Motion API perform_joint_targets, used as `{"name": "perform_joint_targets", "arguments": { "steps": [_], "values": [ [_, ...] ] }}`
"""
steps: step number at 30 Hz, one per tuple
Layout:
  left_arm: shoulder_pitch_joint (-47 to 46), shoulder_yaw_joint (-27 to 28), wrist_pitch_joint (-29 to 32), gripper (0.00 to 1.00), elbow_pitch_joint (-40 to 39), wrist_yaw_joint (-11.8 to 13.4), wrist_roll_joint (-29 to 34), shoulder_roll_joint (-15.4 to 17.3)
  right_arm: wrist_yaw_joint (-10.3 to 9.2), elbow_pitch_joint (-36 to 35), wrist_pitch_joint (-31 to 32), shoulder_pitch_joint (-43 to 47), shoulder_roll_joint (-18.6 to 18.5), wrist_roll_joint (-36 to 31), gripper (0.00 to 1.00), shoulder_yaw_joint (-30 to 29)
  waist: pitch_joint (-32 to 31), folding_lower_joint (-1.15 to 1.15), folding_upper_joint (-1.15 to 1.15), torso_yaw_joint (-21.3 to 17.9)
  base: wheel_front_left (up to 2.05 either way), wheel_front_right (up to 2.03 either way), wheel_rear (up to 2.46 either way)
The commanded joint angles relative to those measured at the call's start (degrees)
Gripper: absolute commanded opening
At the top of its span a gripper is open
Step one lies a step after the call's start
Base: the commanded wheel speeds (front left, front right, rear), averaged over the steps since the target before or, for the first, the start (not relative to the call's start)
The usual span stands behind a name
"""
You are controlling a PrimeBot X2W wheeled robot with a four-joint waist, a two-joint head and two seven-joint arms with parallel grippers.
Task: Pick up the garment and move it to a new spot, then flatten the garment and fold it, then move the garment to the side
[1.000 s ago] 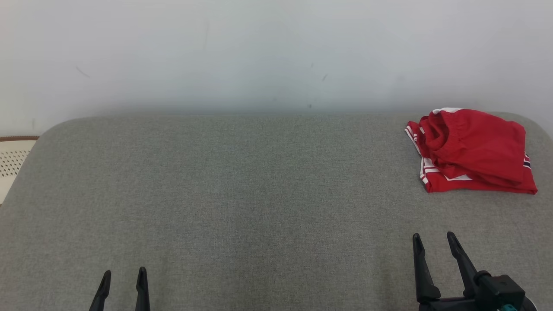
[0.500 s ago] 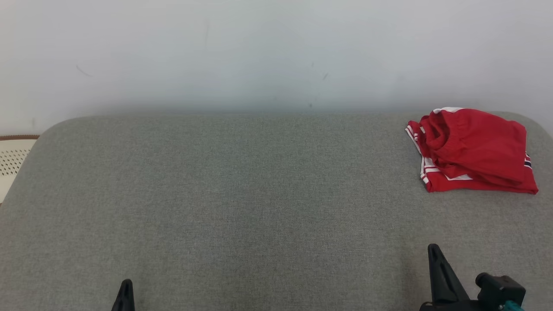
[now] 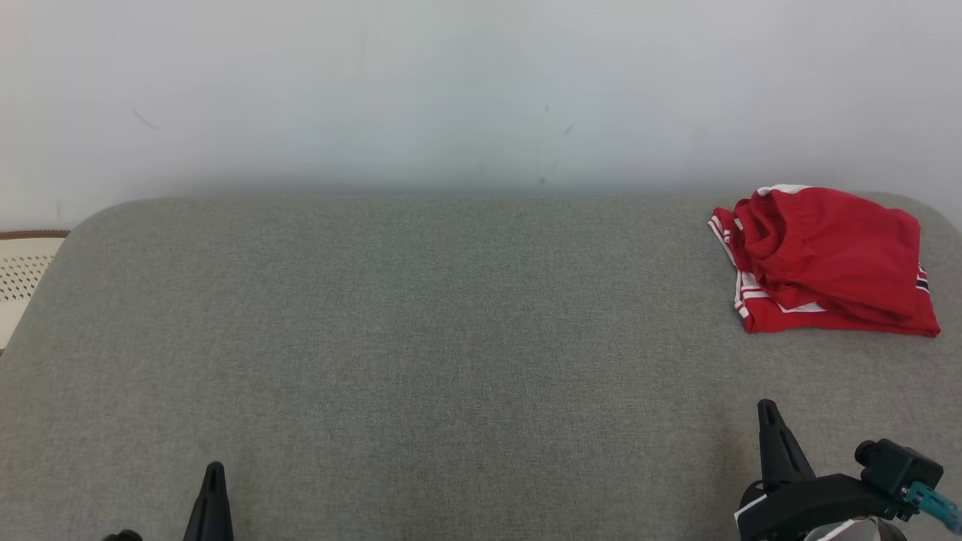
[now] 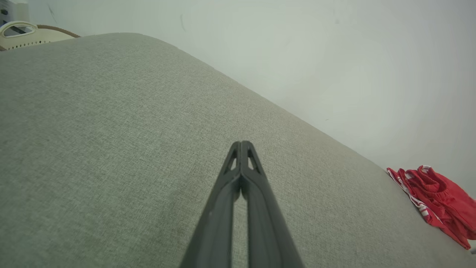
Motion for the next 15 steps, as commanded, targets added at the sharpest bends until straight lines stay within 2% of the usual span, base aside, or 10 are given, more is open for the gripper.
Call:
{"name": "perform_joint_targets", "arguments": {
  "steps": [1,15],
  "values": [
    [-2.1,0.2,0.1,0.00,0.2,-0.5,-2.0,0.1,0.00,0.2,0.5,-2.3,-0.5,2.3,0.00,-0.5,0.0,0.00,0.00,0.0,0.00,0.00,0.00],
    [-6.8,0.4,1.2,0.00,5.2,-2.1,-13.9,-0.3,0.00,6.5,4.1,-8.0,-1.0,14.7,0.00,-3.1,0.4,0.00,0.00,0.2,0.00,0.00,0.00]
  ]
}}
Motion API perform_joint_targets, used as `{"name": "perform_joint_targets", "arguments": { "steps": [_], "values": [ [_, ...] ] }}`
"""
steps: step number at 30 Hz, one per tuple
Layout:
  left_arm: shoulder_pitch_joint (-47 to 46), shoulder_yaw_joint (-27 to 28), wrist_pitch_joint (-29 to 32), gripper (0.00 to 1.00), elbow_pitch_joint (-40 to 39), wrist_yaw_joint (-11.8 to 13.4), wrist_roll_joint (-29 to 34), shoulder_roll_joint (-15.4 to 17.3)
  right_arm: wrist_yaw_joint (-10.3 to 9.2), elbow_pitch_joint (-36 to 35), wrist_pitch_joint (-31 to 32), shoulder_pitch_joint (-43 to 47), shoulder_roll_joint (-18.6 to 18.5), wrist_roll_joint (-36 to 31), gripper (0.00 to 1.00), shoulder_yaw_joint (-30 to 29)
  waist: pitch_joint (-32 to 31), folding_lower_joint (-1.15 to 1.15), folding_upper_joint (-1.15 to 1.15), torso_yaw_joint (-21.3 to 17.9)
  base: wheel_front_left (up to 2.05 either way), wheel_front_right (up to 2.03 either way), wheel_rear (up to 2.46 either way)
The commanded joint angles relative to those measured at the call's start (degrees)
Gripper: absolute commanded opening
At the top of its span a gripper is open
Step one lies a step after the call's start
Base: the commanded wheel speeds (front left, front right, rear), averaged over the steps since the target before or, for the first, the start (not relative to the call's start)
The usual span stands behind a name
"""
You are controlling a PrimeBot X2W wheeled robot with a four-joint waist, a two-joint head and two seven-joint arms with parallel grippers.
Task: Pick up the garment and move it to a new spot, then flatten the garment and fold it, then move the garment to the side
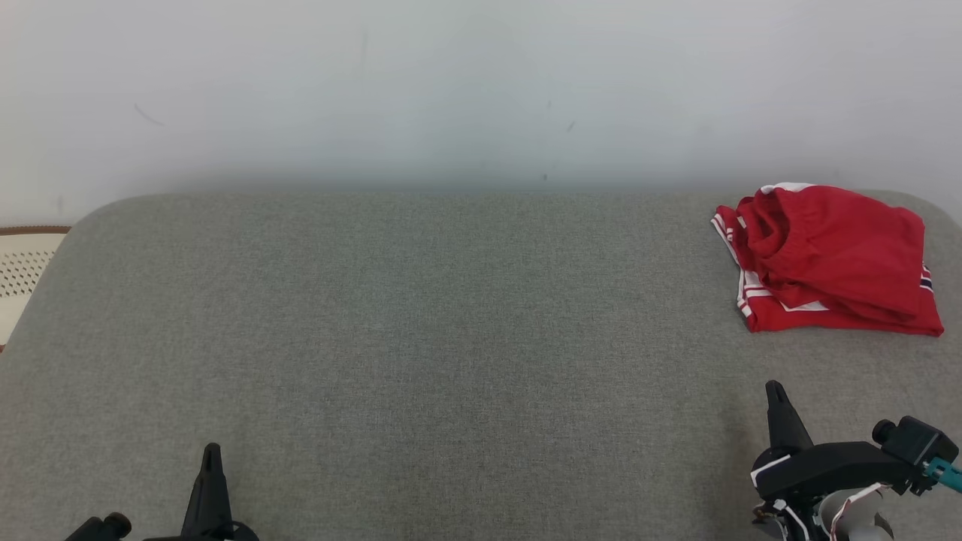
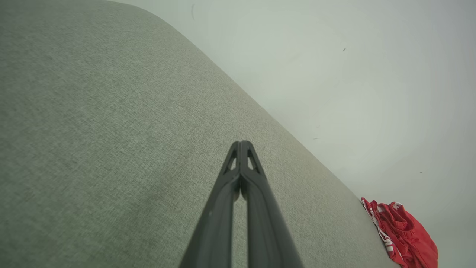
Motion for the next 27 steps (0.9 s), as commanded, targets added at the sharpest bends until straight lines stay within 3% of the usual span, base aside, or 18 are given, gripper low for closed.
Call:
{"name": "perform_joint_targets", "arguments": {
  "steps": [1,27],
  "values": [
    [-2.1,0.3,0.2,0.00,0.3,-0.4,-2.2,0.1,0.01,0.4,0.5,-2.2,-0.6,2.2,0.00,-0.5,0.0,0.00,0.00,0.0,0.00,0.00,0.00],
    [-8.8,0.6,1.7,0.00,7.6,-2.7,-19.3,-0.5,0.02,9.5,5.8,-10.5,-1.3,19.9,0.00,-4.5,0.6,0.00,0.00,0.4,0.00,0.00,0.00]
  ]
}}
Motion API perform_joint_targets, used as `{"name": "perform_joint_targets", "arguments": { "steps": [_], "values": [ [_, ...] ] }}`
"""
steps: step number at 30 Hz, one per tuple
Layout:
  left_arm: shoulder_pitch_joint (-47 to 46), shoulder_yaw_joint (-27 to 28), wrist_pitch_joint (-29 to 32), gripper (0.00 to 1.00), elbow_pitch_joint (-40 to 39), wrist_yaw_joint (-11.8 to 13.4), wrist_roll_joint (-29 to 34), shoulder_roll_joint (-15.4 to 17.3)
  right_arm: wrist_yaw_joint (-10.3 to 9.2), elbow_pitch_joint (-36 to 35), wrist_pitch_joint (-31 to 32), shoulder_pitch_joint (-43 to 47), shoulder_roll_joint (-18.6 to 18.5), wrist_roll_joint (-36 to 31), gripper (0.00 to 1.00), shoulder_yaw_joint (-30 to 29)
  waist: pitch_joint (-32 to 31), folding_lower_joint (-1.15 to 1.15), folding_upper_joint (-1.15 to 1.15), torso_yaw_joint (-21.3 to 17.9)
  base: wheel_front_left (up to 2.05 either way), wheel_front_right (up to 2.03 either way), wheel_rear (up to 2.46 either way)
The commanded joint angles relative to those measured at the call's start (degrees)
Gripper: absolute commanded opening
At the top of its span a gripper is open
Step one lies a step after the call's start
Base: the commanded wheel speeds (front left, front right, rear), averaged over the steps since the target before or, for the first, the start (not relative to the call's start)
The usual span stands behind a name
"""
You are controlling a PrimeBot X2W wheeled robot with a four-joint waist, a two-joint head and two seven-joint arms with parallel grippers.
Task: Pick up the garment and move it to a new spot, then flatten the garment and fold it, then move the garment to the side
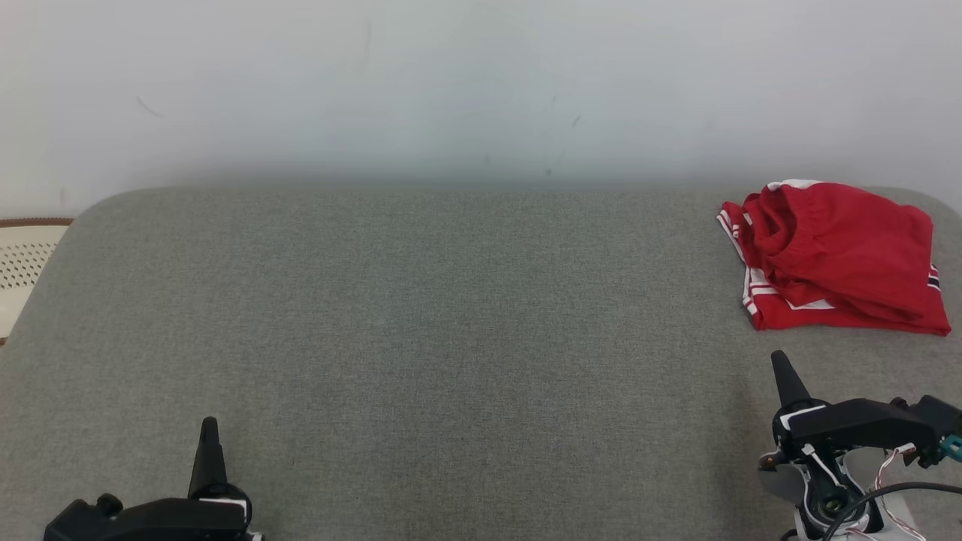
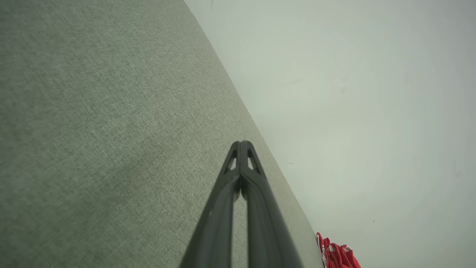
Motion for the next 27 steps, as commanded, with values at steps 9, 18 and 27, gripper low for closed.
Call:
{"name": "perform_joint_targets", "arguments": {
  "steps": [9,18,27],
  "values": [
    [-3.5,0.4,0.5,0.00,2.2,-0.9,-5.9,0.0,0.02,2.6,1.7,-3.8,-0.6,6.0,0.00,-1.5,0.2,-0.01,0.00,0.1,0.00,0.00,0.00],
    [-5.4,0.5,0.9,0.00,4.2,-1.6,-10.8,-0.1,0.02,5.2,3.2,-6.1,-0.8,11.0,0.00,-2.6,0.4,-0.01,0.00,0.3,0.00,0.00,0.00],
    [-7.2,0.6,1.4,0.00,6.2,-2.1,-15.3,-0.3,0.02,7.5,4.6,-8.2,-0.9,15.5,0.00,-3.7,0.6,-0.01,0.00,0.4,0.00,0.00,0.00]
  ]
}}
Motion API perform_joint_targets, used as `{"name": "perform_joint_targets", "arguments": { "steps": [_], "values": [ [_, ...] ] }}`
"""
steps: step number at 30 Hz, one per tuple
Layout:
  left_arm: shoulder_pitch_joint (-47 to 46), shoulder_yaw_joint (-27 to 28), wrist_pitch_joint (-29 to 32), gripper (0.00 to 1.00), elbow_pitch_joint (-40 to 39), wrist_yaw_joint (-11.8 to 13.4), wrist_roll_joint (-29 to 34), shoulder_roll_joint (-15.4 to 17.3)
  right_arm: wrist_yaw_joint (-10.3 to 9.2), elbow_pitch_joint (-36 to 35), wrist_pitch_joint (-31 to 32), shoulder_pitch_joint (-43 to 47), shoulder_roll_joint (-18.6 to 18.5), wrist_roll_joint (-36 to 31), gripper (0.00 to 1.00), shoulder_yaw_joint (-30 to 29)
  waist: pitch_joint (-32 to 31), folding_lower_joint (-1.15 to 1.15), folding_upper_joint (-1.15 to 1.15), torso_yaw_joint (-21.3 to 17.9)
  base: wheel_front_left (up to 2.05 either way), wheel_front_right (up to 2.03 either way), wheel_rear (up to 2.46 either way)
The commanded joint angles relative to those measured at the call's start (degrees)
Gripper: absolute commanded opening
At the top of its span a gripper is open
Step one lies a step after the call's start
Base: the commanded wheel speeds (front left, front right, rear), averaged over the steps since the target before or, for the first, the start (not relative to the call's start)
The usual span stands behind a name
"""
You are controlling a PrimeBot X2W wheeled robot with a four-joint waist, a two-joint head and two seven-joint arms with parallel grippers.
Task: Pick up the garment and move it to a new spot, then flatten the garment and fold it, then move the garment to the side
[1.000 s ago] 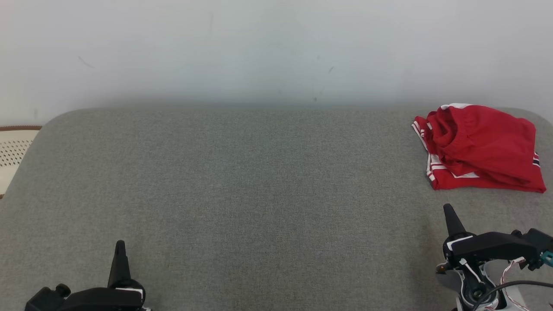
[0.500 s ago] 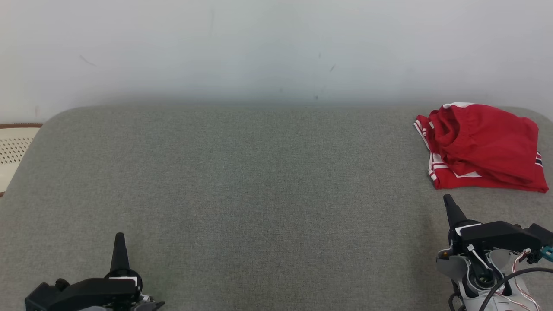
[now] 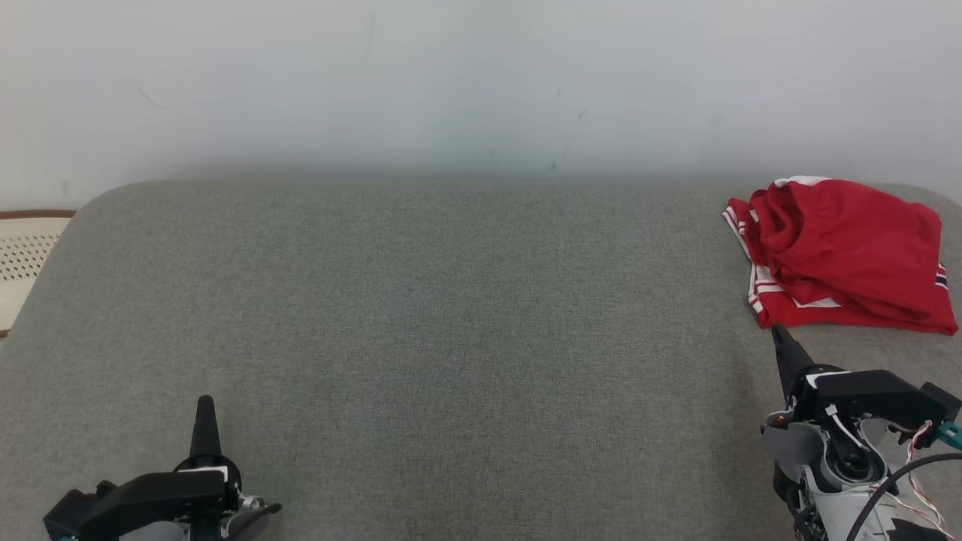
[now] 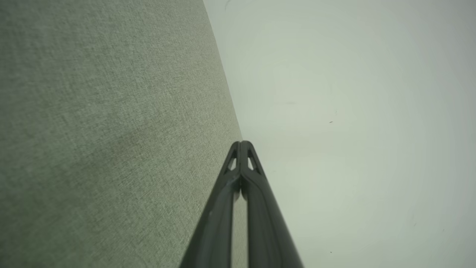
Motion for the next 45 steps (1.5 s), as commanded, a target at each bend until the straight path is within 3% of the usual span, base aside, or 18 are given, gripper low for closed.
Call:
{"name": "perform_joint_targets", "arguments": {
  "steps": [1,34,45],
  "values": [
    [-1.6,0.3,0.2,0.00,0.6,-0.3,-1.9,0.1,0.02,0.6,0.6,-1.5,-0.4,1.6,0.00,-0.4,0.0,0.00,-0.01,0.0,0.00,0.00,0.00],
    [-7.0,0.5,1.5,0.00,6.5,-2.1,-15.7,-0.5,0.02,8.0,4.9,-8.1,-0.9,15.9,0.00,-3.7,0.8,0.00,-0.01,0.5,0.00,0.00,0.00],
    [-6.8,0.5,1.6,0.00,6.8,-2.2,-15.9,-0.5,0.02,8.3,5.1,-8.1,-0.9,16.3,0.00,-3.8,0.9,0.00,-0.01,0.5,0.00,0.00,0.00]
  ]
}}
